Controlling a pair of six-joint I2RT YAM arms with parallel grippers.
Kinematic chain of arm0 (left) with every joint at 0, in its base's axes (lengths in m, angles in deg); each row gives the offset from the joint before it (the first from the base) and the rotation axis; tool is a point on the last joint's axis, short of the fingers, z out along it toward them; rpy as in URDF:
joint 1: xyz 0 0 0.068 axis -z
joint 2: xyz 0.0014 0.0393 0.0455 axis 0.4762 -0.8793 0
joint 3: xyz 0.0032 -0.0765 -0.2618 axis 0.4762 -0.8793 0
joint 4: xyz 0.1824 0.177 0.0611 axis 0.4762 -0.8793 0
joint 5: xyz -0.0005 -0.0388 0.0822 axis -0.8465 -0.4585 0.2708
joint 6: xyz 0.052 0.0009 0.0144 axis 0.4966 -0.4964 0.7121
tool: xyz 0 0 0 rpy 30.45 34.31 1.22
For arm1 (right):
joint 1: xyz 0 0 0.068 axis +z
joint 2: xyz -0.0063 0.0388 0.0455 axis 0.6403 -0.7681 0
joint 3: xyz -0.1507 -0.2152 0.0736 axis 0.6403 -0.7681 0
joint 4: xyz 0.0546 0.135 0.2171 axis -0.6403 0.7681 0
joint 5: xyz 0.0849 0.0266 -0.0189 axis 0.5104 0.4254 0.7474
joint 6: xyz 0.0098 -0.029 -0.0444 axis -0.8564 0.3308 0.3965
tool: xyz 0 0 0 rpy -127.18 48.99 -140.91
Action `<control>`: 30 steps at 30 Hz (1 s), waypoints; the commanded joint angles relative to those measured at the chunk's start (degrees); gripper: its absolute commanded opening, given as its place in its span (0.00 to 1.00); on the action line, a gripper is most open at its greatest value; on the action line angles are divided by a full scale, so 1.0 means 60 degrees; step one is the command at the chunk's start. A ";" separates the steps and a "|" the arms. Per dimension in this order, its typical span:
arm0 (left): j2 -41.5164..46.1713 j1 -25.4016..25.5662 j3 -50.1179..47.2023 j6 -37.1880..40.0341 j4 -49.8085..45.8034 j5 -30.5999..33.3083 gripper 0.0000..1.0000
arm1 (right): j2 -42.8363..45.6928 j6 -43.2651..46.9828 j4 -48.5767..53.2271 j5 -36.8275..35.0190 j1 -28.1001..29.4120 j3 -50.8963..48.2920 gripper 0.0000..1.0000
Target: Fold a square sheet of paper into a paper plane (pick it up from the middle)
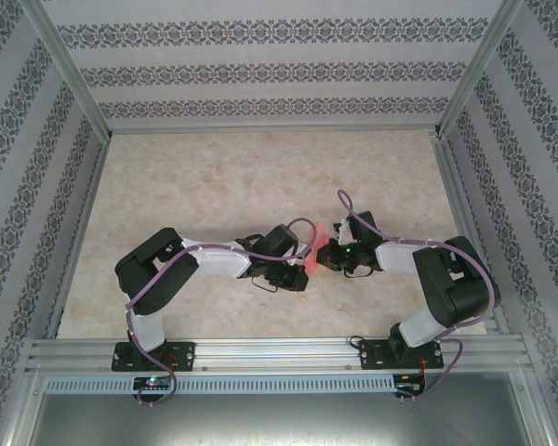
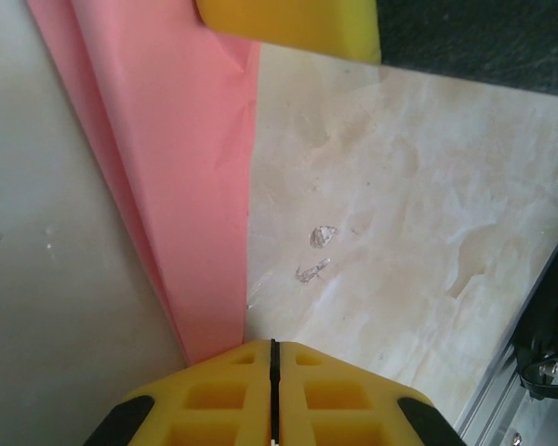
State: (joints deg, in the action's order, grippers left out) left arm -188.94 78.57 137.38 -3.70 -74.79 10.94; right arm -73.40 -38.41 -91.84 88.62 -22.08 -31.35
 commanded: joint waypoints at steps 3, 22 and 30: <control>-0.0260 -0.0078 -0.0262 0.0031 0.0176 -0.0202 0.11 | -0.0408 0.0070 0.0847 -0.1249 -0.0154 -0.0280 0.00; 0.0275 0.0188 -0.1585 -0.0072 0.0135 -0.0766 0.10 | -0.0363 0.0087 0.1100 -0.1541 -0.0251 -0.0188 0.00; 0.1107 0.0243 -0.1247 0.0249 -0.0881 -0.1109 0.10 | -0.0263 0.0158 0.1243 -0.1498 -0.0263 -0.0148 0.00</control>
State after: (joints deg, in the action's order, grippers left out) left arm -185.05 79.05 130.19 -3.81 -71.42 7.58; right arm -73.37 -38.34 -90.62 88.54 -22.47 -30.91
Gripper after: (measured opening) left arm 0.105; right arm 0.040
